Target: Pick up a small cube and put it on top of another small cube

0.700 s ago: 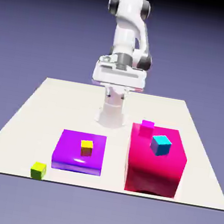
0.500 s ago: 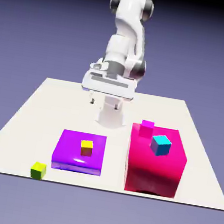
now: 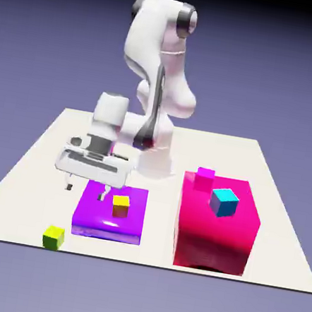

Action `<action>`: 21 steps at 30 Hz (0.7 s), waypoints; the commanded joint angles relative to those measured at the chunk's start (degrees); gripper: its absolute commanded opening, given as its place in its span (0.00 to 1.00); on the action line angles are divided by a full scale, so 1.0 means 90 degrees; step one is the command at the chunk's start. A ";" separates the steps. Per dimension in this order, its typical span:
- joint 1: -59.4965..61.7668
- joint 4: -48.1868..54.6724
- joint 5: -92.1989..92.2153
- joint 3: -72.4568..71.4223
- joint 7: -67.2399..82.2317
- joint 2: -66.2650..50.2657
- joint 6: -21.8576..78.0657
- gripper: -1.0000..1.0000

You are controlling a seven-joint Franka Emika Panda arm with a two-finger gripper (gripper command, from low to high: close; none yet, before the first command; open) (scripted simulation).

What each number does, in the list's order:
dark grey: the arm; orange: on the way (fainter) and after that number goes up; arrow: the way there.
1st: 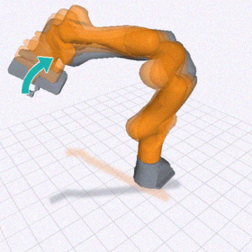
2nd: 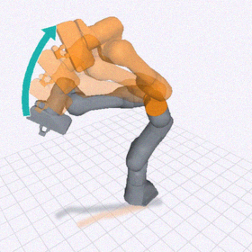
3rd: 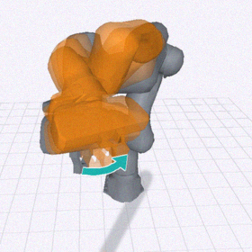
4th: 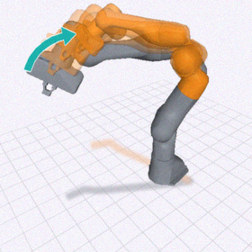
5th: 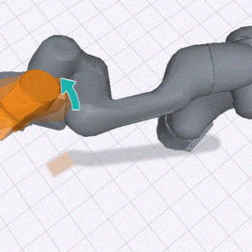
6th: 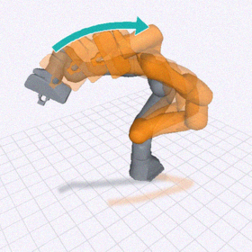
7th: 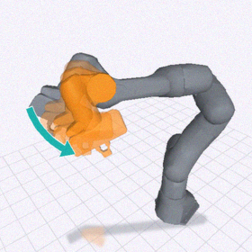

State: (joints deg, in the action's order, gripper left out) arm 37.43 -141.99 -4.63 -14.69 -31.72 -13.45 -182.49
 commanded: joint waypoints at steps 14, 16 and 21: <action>0.0519 0.1475 -0.0090 0.0173 0.0419 -0.2840 -0.0809 0.50; 0.0519 0.1475 -0.0090 0.0173 0.0419 -0.2841 -0.0809 0.00; 0.1180 0.0732 -0.0146 -0.0411 0.0365 -0.1688 -0.0344 0.00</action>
State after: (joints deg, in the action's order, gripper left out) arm 48.05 -135.40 -6.00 -18.39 -28.50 -28.65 -185.57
